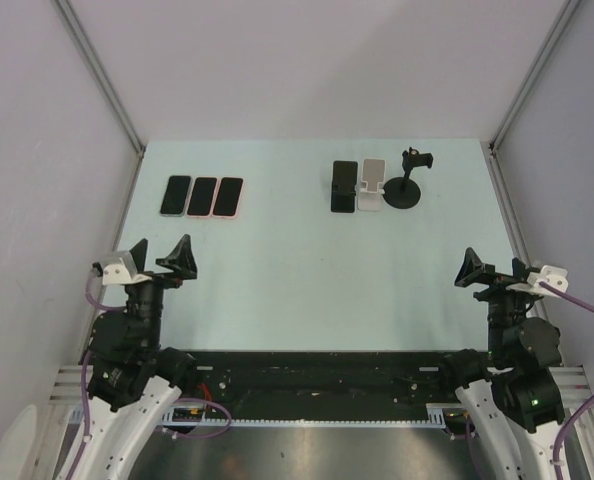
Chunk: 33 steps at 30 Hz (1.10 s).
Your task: Remove the phone from the phone stand
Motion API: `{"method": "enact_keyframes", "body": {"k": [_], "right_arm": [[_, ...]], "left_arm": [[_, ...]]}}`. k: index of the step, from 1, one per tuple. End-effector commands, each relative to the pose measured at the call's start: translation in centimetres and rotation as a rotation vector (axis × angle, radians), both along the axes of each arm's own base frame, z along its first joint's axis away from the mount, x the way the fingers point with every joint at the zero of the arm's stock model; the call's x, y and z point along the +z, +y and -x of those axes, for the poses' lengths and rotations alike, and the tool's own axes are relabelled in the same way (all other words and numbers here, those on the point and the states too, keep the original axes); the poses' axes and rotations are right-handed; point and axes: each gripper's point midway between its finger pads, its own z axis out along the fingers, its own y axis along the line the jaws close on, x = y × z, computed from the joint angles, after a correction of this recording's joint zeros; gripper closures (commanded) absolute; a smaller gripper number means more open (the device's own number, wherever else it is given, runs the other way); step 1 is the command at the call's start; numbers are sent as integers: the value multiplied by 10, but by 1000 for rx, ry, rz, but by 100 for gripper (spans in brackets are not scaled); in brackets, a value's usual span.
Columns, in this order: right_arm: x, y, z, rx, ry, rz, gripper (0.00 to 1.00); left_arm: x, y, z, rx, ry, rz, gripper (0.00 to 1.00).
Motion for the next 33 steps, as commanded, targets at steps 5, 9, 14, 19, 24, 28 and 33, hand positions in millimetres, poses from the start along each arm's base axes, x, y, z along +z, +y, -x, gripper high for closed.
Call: {"method": "enact_keyframes", "body": {"k": [5,9,14,19,24,28,33], "right_arm": [[6,0,1,2,-39,1,0],[5,-1,0,-1,-39,4,0],[3,0,-1,2,-36,7,0],[4,1,-2,6,-42,6,0],[3,1,-2,7,-41,4,0],[3,1,-2,2,-42,4,0],[2,1,-3,2,-39,3,0]], "left_arm": [[10,11,-6,55,-39,15,0],[11,15,-7,73,-45,16,0],[15,16,-3,73,-66,18,0],[17,17,0,74,-82,23,0],[17,18,1,73,-86,22,0],[18,20,3,81,-94,24,0],[18,20,3,84,-94,28,0]]}}
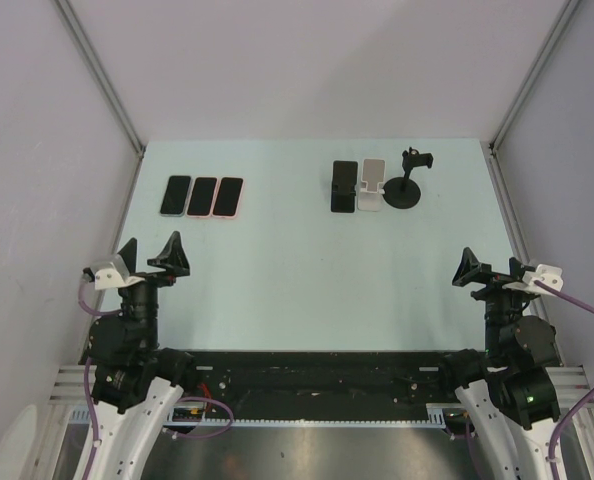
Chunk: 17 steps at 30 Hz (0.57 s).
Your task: Remove the phone from the phone stand
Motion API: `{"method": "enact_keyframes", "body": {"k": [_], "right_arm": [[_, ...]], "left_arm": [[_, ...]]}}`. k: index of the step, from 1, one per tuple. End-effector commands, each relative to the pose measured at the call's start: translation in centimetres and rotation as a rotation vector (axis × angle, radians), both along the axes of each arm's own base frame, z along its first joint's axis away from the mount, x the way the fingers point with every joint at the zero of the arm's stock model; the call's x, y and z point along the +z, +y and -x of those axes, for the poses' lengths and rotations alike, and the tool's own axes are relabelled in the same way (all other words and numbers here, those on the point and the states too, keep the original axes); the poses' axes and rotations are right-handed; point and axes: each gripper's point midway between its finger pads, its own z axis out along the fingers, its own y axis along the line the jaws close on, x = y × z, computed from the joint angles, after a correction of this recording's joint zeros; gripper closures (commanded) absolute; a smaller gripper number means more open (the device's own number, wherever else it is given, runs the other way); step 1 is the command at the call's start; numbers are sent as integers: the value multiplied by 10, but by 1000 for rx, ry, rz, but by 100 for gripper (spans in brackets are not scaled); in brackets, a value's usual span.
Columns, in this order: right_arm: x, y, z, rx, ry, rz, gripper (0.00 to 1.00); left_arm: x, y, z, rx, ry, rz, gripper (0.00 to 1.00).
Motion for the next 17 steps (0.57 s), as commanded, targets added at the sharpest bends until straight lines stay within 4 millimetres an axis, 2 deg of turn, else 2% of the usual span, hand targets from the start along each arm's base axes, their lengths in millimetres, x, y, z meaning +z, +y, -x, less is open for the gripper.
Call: {"method": "enact_keyframes", "body": {"k": [1,17], "right_arm": [[9,-1,2,0,-39,-3,0],[9,-1,2,-1,-43,-7,0]], "left_arm": [[7,3,2,8,-34,23,0],[9,1,6,-8,-51,31,0]]}}
